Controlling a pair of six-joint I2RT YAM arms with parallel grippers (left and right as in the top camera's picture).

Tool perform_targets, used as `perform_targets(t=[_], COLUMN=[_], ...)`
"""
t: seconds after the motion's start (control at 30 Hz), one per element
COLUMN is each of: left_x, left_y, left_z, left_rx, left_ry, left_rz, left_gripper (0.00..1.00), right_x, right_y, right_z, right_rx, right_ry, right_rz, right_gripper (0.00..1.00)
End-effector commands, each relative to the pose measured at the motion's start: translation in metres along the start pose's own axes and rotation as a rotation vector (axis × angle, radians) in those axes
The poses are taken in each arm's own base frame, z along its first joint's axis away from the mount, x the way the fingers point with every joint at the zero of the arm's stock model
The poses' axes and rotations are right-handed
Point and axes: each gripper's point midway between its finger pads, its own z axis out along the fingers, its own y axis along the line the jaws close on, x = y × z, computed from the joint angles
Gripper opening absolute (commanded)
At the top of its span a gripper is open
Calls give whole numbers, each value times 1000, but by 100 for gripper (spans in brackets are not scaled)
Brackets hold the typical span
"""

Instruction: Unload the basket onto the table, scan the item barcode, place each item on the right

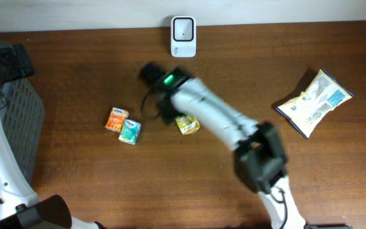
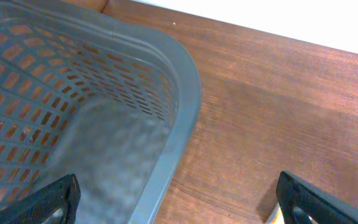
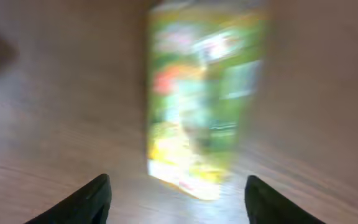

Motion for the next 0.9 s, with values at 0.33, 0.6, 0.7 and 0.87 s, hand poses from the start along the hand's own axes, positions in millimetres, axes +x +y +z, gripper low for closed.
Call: perform_targets(t=[0.33, 0.6, 0.7, 0.87], left_x=[-4, -4, -4, -4], left_y=[3, 3, 3, 3], left_z=[-5, -5, -5, -5], left_rx=[-7, -7, -7, -7], left_ry=[-17, -17, -17, -17], left_rz=[6, 6, 6, 6], left_gripper=[99, 99, 99, 99], right_x=[42, 35, 14, 26], right_y=[-17, -17, -34, -60], right_z=[58, 87, 58, 18], right_rx=[-597, -590, -503, -3], right_ry=[169, 100, 28, 42], right_rz=[98, 187, 175, 12], right_gripper=[71, 8, 4, 4])
